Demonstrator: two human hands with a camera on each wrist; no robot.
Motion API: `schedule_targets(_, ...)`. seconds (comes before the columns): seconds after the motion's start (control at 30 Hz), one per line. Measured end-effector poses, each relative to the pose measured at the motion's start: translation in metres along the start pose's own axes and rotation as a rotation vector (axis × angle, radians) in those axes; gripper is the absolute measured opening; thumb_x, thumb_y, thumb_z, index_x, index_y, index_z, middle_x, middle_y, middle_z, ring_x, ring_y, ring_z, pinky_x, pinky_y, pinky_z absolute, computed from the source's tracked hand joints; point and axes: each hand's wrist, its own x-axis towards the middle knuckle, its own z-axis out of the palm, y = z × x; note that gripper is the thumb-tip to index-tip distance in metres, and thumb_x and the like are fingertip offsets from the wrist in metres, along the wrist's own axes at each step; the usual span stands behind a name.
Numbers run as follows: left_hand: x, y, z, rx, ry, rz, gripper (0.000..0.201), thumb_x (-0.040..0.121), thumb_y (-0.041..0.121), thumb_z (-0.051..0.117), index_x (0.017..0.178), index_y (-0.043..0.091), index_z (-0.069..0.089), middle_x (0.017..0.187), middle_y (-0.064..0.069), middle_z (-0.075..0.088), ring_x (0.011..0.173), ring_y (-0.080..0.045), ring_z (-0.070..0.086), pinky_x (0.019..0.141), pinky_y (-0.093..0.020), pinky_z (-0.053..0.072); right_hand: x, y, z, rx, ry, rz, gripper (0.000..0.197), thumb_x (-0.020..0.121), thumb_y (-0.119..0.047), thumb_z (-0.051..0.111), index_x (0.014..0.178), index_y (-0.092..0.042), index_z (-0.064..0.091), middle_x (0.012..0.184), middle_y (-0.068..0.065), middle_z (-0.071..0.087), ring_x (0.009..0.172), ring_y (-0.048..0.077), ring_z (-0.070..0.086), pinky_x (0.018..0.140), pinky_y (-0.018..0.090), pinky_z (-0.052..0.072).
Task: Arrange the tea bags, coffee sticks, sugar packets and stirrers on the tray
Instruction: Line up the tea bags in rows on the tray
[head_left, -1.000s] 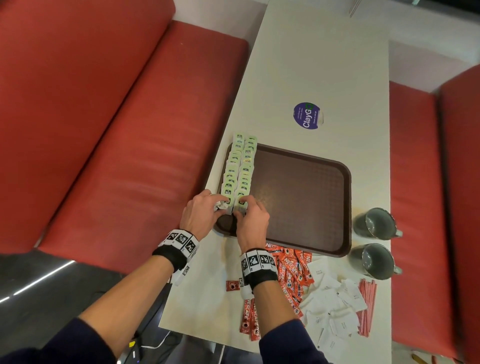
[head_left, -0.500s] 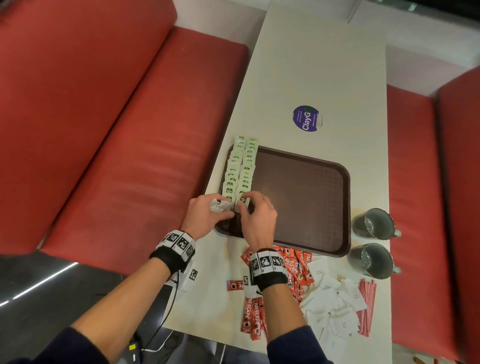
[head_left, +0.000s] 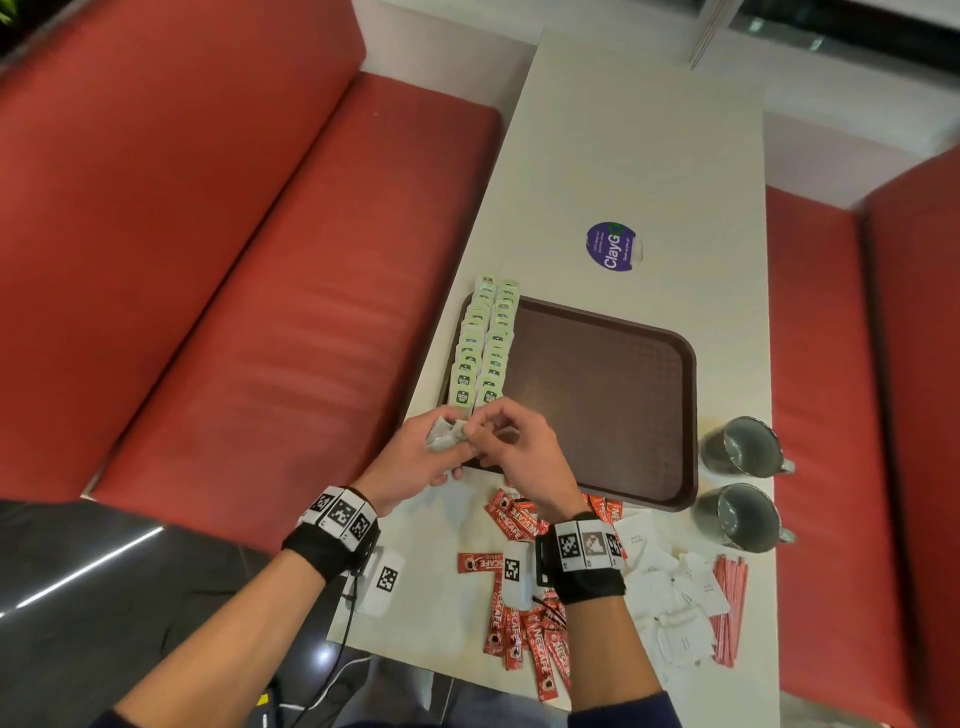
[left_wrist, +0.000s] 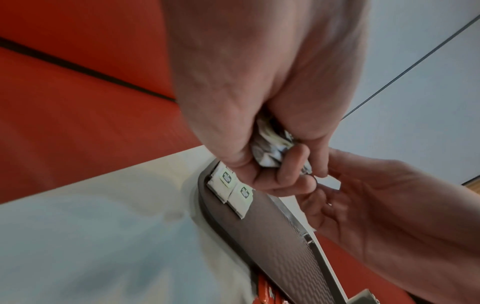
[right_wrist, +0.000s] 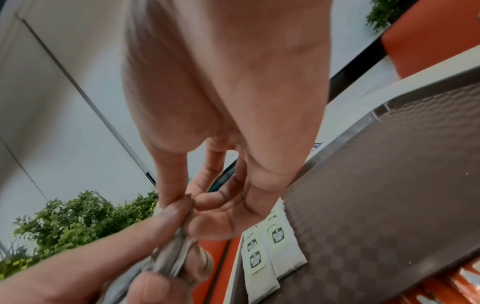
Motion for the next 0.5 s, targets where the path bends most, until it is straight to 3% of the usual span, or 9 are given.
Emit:
schedule_targets(0.13,-0.005,-0.005,-0.006,0.01,0.063,0.022,0.017,0.102,0.026,0.077,0.111,0.013,0.071,0.085,-0.004,0.067,0.072,-0.019,0.06,0.055,-0.025,0.041,-0.005,0.004,-0.001,0.242,0.018,0.044,0.013,0.108,-0.017,0.068,0.113,-0.004,0.067,0.108,0.019,0.074,0.088,0.028,0.074,0.088,0.046,0.065)
schedule_targets(0.23,-0.006,-0.008,-0.009,0.104,0.068,0.04,0.016,0.099,0.029,0.079,0.105,0.015,0.072,0.078,-0.006,0.067,0.07,-0.018,0.061,0.055,-0.028,0.043,-0.007,0.003,0.0,0.188,-0.015,0.025,0.019,0.104,-0.022,0.075,0.12,-0.013,0.069,0.107,0.01,0.078,0.089,0.029,0.076,0.083,0.042,0.066)
schedule_targets(0.33,-0.004,-0.009,-0.008,0.177,0.056,0.063,0.011,0.099,0.03,0.079,0.101,0.021,0.072,0.078,-0.007,0.07,0.069,-0.017,0.064,0.057,-0.031,0.045,-0.007,0.001,0.002,0.027,-0.033,-0.039,0.012,0.099,-0.021,0.081,0.11,-0.02,0.076,0.101,0.003,0.078,0.091,0.026,0.076,0.076,0.036,0.067)
schedule_targets(0.5,-0.007,-0.006,-0.01,0.069,0.104,0.063,0.013,0.103,0.03,0.075,0.105,0.017,0.074,0.087,-0.008,0.072,0.072,-0.02,0.064,0.056,-0.029,0.042,-0.009,0.007,-0.01,0.265,0.067,0.008,0.01,0.104,-0.015,0.075,0.111,-0.008,0.072,0.104,0.014,0.076,0.092,0.026,0.075,0.09,0.044,0.065)
